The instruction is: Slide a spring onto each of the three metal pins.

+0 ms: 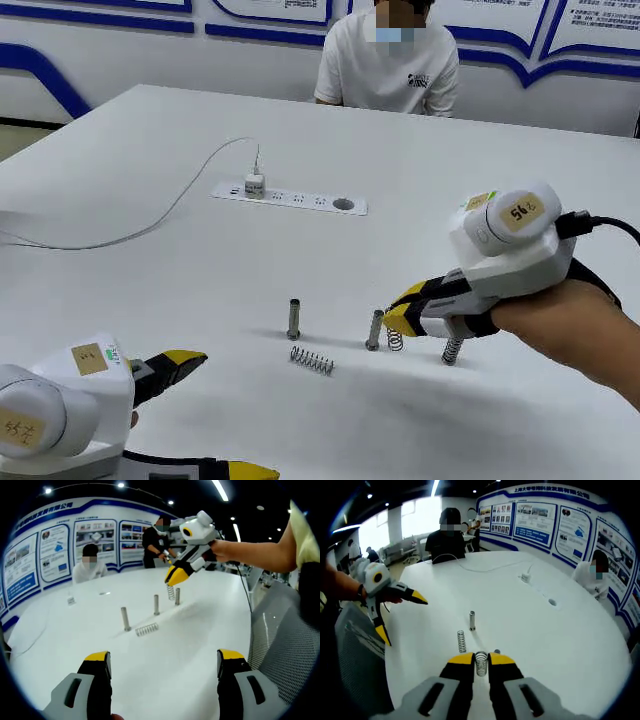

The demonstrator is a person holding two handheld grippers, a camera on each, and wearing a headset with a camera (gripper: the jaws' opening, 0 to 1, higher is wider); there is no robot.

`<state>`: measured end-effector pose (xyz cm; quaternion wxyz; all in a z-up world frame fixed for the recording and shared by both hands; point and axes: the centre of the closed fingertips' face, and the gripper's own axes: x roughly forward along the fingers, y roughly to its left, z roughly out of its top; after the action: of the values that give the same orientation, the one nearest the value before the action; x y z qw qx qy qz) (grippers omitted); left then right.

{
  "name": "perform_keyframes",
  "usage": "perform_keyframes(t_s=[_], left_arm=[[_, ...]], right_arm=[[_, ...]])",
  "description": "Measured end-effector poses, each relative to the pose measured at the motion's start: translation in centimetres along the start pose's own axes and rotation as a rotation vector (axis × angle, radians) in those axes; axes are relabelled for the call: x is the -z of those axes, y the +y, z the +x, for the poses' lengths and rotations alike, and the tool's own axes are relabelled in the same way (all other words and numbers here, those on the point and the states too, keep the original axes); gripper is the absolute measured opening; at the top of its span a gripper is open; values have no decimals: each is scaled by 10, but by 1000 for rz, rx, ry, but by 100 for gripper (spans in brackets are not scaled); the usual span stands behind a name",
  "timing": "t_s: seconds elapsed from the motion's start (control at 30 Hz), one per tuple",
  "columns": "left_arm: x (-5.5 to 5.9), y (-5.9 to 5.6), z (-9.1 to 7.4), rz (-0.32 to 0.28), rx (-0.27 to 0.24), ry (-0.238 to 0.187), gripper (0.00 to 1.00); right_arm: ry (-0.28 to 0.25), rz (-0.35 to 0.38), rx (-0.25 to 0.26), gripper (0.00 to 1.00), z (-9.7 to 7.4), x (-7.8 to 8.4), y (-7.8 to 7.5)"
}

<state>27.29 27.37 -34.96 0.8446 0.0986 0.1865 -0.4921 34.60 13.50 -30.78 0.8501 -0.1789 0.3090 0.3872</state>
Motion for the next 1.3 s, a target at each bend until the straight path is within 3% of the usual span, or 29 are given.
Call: perform_keyframes(t_s=[0.67, 1.03, 1.3], left_arm=[[0, 2, -1, -7, -5, 0, 89], [0, 4, -1, -8, -10, -1, 89], [1, 5, -3, -13, -15, 0, 89]], right_arm=[[-109, 1, 52, 12, -3, -28, -13], [-144, 17, 69, 12, 0, -35, -19], [-154, 38, 74, 12, 7, -31, -24]])
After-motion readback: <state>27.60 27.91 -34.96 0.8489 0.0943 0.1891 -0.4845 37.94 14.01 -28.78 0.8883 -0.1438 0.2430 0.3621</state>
